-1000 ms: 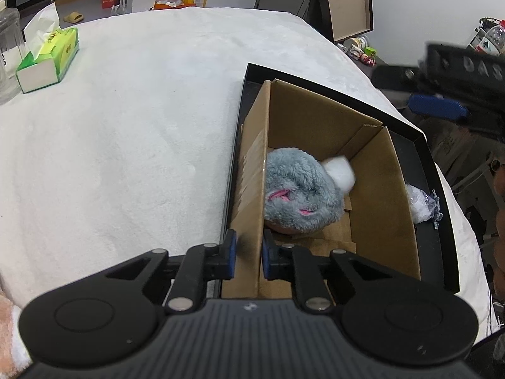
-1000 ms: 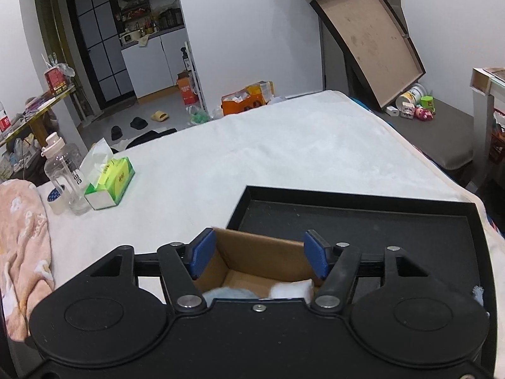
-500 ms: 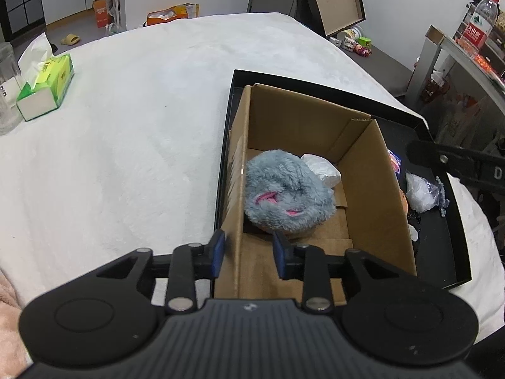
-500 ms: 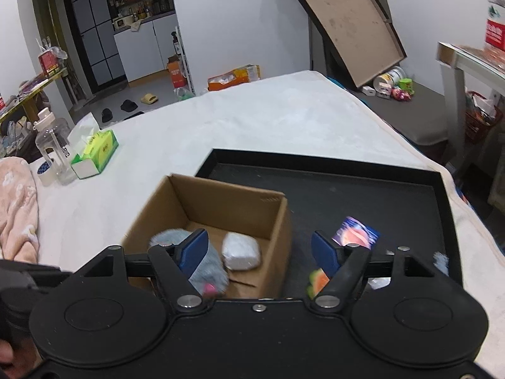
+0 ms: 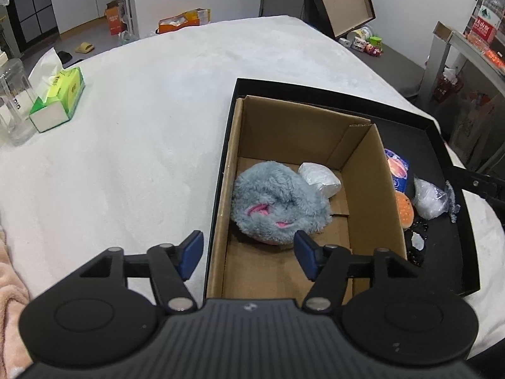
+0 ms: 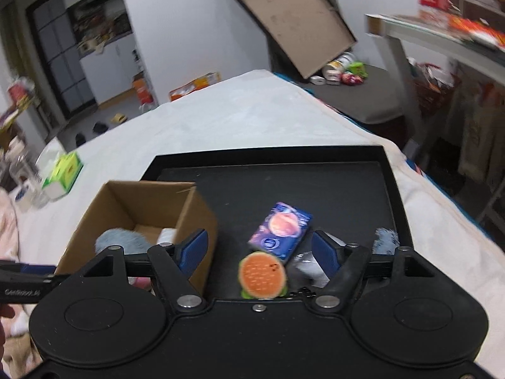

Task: Organize soft objects
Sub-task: 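Move the right gripper to the second clear plastic bag and grasp it, then lift the clear plastic bag with the right gripper over the box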

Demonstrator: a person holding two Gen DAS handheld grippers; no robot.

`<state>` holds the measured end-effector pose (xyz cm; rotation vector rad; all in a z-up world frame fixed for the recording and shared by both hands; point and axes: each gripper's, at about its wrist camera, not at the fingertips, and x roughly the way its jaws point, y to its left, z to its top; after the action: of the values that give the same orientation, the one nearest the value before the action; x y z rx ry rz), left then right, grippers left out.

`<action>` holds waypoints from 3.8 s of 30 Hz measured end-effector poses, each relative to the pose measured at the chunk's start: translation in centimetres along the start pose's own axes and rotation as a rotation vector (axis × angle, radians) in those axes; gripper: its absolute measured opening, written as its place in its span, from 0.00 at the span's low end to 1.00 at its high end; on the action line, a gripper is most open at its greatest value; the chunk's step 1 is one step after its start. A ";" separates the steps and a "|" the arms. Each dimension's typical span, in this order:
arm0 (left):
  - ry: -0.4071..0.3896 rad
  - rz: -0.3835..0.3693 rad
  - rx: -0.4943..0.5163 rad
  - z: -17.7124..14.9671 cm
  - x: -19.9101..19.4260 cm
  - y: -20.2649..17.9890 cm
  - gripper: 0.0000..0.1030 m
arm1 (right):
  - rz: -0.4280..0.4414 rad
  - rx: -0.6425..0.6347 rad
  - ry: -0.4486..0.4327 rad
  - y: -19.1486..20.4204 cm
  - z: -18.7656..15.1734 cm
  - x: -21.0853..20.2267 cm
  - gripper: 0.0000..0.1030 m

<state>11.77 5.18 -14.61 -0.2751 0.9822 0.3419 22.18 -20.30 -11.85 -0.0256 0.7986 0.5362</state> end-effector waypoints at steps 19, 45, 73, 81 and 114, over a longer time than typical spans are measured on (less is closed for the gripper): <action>0.020 0.156 0.047 1.6 1.1 -4.0 0.69 | -0.023 0.060 0.031 -6.3 -1.9 4.0 0.70; 0.008 0.194 0.041 2.0 0.6 -4.1 0.69 | -0.023 -0.015 0.123 -6.4 -2.8 7.0 0.23; -0.030 0.070 -0.021 2.3 -0.9 -0.5 0.69 | 0.010 -0.019 0.032 -2.2 0.3 1.8 0.21; -0.034 0.039 -0.036 1.9 -0.4 0.8 0.69 | 0.007 -0.028 0.011 -0.5 1.1 1.1 0.21; -0.013 -0.137 -0.078 -0.2 -0.1 3.7 0.40 | 0.126 -0.077 0.016 10.2 1.6 -1.3 0.22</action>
<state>10.05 8.48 -14.92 -0.4085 0.9331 0.2567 17.73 -11.66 -8.01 -0.0510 0.7984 0.6866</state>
